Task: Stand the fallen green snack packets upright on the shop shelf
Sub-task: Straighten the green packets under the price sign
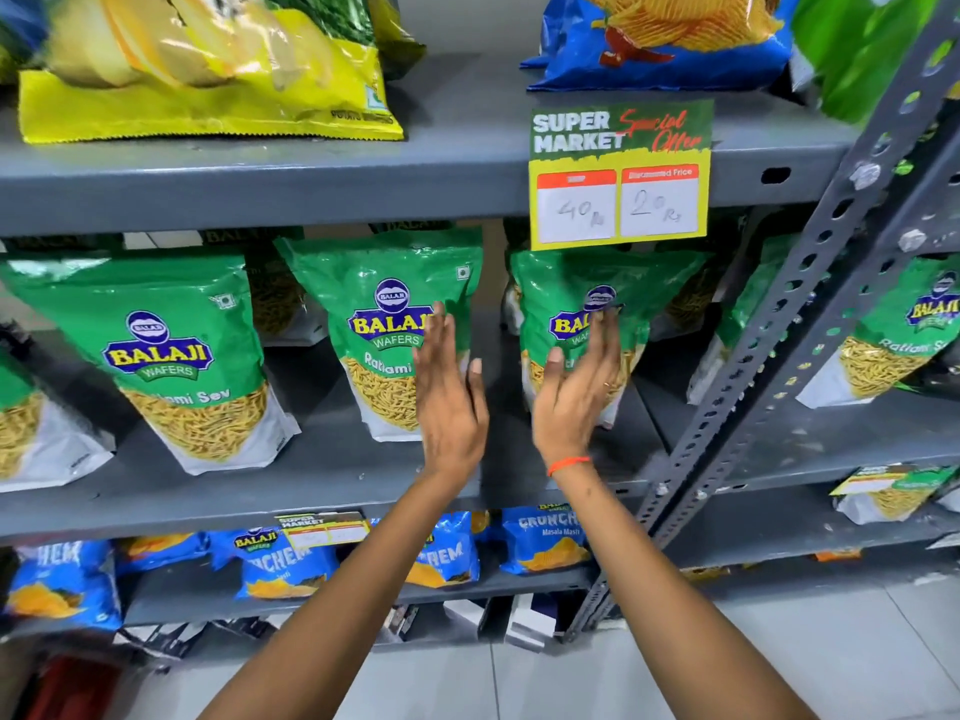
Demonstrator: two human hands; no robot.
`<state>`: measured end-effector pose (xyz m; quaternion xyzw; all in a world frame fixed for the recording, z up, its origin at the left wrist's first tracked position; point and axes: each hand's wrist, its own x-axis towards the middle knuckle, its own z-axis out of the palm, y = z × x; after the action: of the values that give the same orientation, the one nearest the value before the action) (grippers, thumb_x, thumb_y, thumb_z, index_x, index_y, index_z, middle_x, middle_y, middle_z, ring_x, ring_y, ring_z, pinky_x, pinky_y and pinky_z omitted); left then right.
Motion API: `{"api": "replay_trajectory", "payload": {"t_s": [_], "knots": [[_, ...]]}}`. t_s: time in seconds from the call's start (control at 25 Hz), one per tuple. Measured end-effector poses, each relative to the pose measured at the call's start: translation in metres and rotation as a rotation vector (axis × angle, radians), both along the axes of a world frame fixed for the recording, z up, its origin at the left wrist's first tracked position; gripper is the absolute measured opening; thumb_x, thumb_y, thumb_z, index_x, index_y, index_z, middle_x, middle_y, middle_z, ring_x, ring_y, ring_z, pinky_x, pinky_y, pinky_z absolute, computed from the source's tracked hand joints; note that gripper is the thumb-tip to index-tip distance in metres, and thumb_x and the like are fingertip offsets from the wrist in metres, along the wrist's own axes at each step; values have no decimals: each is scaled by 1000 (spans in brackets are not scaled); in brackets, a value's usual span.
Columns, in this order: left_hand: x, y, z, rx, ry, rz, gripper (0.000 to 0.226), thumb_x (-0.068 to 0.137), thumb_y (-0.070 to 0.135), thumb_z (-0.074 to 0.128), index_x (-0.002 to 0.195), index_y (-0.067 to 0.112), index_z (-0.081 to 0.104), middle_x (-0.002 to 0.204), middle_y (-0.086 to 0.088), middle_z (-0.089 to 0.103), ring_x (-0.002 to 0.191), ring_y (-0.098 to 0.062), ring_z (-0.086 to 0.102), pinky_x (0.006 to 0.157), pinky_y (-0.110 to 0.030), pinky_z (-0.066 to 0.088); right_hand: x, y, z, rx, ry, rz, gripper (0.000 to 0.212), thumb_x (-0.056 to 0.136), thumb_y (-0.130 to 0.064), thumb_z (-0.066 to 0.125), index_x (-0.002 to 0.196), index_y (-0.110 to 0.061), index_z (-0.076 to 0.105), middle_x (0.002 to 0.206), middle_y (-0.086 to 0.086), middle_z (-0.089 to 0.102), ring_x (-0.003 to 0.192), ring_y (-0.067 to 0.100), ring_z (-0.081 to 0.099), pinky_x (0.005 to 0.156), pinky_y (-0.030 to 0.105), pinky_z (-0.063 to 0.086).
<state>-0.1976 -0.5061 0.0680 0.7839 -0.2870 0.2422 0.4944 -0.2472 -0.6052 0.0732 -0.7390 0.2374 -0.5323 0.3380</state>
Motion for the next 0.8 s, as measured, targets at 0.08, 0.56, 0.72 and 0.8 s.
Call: {"api": "replay_trajectory", "payload": {"t_s": [0.08, 0.56, 0.72, 0.8], "knots": [[15, 27, 2, 40, -27, 92, 59, 95, 29, 36, 144, 9, 9, 153, -5, 10, 143, -5, -4, 118, -36, 3, 14, 25, 6, -139, -15, 54, 51, 95, -35, 29, 135, -3, 34, 143, 24, 36, 136, 27, 29, 117, 35, 21], [93, 108, -34, -71, 769, -365, 75, 57, 51, 70, 121, 20, 44, 112, 5, 58, 105, -13, 56, 75, -6, 47, 86, 100, -23, 980, -25, 320, 50, 98, -41, 28, 139, -13, 32, 137, -2, 43, 121, 14, 44, 93, 22, 41], [91, 109, -46, -85, 780, -369, 82, 53, 60, 69, 121, 21, 45, 115, 4, 60, 108, -14, 58, 81, -15, 47, 87, 102, -31, 1003, -29, 280, 60, 95, -46, 31, 141, -8, 26, 149, 17, 36, 133, 28, 41, 111, 46, 36], [88, 110, -44, -75, 789, -359, 96, 48, 71, 72, 123, 19, 43, 121, 1, 60, 112, -16, 58, 87, -22, 48, 86, 100, -32, 1009, -45, 300, 60, 95, -47, 31, 141, -9, 26, 148, 13, 37, 130, 24, 43, 110, 41, 37]]}}
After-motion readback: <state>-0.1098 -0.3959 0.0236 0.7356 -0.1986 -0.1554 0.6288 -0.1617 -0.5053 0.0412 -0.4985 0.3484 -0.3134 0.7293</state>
